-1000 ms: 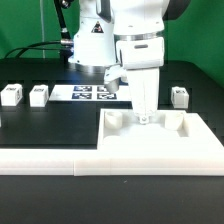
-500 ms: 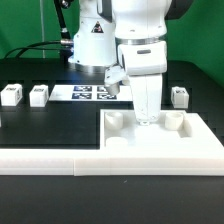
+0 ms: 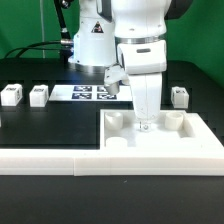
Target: Assemble square table
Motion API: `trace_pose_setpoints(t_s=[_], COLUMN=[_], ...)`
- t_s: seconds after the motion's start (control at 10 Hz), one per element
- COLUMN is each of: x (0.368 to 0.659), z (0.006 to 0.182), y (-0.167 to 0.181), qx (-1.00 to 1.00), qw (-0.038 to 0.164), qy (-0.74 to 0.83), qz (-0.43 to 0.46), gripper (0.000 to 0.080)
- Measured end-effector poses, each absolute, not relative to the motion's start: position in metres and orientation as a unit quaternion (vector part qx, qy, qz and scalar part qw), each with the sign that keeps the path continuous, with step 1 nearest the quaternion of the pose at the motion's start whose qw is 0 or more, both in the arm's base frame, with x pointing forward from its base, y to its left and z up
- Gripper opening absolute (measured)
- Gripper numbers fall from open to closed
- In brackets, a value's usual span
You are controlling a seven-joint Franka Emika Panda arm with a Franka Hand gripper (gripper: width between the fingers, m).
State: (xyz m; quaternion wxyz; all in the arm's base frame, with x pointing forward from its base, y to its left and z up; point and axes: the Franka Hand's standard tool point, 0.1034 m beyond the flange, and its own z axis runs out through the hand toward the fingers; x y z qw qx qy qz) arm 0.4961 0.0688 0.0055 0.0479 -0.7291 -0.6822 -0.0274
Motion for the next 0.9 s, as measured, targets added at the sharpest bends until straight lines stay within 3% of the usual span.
trace_pose_setpoints(t_s=[0.2,0.7,0.9], x=[0.496,0.497,0.488], z=[0.006,0.006,0.038], y=[0.069,0.069,0.076], qx=[-0.729,-0.730,-0.782], qw=[0.048,0.047,0.039], qy=[-0.682,-0.681,-0.622], qz=[-0.028,-0.028,-0.015], gripper=[0.0641,0.0648,0.0648])
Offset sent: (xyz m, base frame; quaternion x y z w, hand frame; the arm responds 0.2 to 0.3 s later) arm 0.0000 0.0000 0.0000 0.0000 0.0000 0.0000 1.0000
